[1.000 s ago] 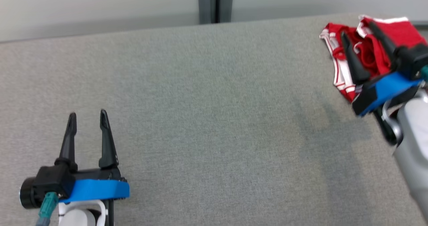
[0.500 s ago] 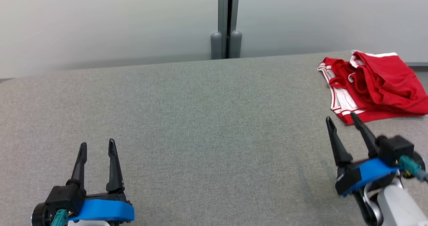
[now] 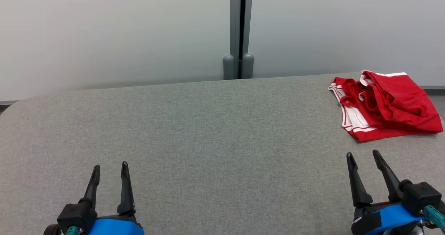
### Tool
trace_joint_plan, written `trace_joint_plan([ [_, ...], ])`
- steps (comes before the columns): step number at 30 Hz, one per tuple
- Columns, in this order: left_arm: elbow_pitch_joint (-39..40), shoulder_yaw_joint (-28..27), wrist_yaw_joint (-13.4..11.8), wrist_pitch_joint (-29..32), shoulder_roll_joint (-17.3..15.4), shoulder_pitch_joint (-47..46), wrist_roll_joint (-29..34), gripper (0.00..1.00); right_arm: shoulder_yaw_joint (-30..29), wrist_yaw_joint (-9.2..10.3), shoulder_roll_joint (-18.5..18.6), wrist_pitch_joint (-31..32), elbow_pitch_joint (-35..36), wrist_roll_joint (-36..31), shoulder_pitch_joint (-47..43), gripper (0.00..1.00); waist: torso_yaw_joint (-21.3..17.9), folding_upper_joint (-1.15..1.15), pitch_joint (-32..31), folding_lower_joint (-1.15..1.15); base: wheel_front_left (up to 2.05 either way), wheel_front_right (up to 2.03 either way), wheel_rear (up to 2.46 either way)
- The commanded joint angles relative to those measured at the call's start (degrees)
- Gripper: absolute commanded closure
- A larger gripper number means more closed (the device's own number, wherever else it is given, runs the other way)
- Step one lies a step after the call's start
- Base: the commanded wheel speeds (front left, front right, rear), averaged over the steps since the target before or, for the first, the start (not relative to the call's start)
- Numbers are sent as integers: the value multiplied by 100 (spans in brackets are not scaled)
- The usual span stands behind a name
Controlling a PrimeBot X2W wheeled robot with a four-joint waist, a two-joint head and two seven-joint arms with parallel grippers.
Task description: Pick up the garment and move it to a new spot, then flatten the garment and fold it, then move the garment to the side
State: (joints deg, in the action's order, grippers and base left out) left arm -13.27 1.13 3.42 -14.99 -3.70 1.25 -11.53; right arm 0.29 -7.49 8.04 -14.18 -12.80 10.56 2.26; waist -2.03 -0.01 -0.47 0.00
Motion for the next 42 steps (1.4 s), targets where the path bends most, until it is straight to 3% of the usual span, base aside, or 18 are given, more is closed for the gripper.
trace_joint_plan([
  [1, -37, 12, 26, -24, -9, 13, 35, 0, -74, -1, -76, 56, 167, -60, -177, 0, 22, 1, -16, 0, 0, 0, 0],
  [9, -55, 9, 61, -24, -32, -57, 104, 0, -249, -1, -305, 262, 726, -240, -461, 0, 51, 1, -6, 0, 0, 0, 0],
  [22, -99, -44, 85, -24, -56, -145, 115, 0, -266, -1, -386, 291, 776, -222, -529, 0, 91, 1, 38, 0, 0, 0, 0],
  [23, -108, -34, 99, 2, -22, -52, 92, 100, -263, 0, -376, 302, 764, -207, -442, 100, 92, 1, 38, 1, 0, 0, 0],
  [27, -321, -32, 99, 39, 36, 72, 79, 100, -255, 0, -402, 312, 541, -165, -506, 100, 93, 1, 39, 1, 0, 0, 0],
  [42, -279, -193, 162, 472, 44, -117, -1537, 100, -350, 0, -425, 667, 413, 1490, -312, 100, 106, 1, 42, 1, 0, 0, 0],
])
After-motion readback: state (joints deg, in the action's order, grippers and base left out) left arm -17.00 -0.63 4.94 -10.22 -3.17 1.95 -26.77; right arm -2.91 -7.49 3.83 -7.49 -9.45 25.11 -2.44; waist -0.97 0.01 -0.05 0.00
